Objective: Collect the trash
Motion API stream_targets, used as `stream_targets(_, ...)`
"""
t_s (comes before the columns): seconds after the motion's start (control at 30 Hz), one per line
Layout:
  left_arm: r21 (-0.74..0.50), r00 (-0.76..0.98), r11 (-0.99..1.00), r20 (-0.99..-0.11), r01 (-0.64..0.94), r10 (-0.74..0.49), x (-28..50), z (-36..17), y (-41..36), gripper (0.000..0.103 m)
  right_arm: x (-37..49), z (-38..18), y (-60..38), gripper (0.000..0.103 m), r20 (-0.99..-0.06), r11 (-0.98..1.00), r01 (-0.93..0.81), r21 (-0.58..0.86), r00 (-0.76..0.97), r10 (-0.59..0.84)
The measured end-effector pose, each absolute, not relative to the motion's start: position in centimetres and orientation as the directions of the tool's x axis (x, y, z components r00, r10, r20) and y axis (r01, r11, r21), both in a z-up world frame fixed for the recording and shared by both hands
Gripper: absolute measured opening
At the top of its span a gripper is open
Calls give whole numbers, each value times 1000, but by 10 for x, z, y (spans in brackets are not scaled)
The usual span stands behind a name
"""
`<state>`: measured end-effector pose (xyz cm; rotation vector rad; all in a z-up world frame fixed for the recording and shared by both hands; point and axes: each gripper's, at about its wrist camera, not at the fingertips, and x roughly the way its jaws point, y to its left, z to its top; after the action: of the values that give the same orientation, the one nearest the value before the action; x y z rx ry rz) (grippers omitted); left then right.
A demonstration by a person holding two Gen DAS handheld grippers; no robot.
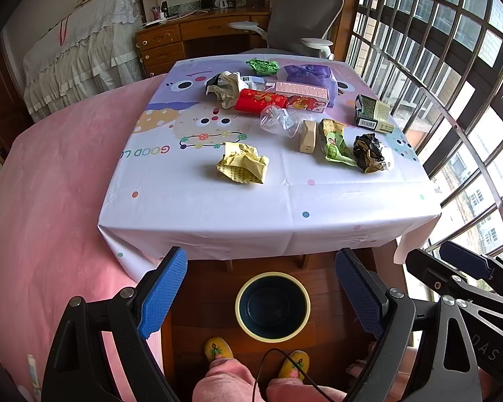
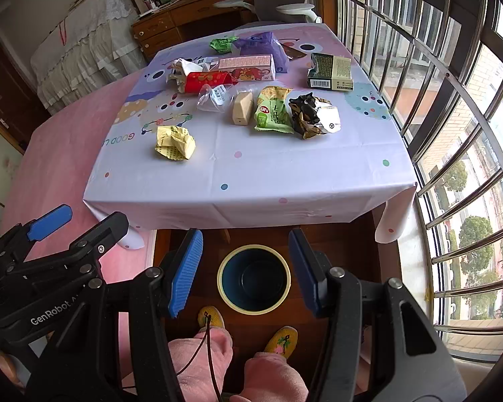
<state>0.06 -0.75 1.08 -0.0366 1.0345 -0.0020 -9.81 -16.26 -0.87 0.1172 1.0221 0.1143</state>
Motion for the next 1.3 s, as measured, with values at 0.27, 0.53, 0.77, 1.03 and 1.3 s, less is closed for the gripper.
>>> stream_targets(0.27, -27, 513, 999, -858, -21, -12, 1, 10, -7, 92, -98, -10, -167, 51, -843, 987, -42, 153, 516, 153)
stream_targets(0.53, -13, 501, 997, -865, -71, 24, 2, 10, 0, 92, -95, -10, -169, 51, -842, 987, -42, 155, 516, 154)
stream_targets(0.77, -6, 503, 997, -864, -78, 34, 3, 10, 1, 92, -95, -8, -169, 51, -842, 986, -46, 159, 516, 160)
stream_targets(1.03, -11, 482, 997, -876, -81, 30, 4, 6, 2, 92, -93, -8, -166, 51, -847, 985, -56, 163, 504, 169)
stream_targets(1.3, 24, 470, 997, -881, -74, 56, 23, 10, 22, 92, -75, -15, -159, 50, -858, 979, -18, 201, 479, 185)
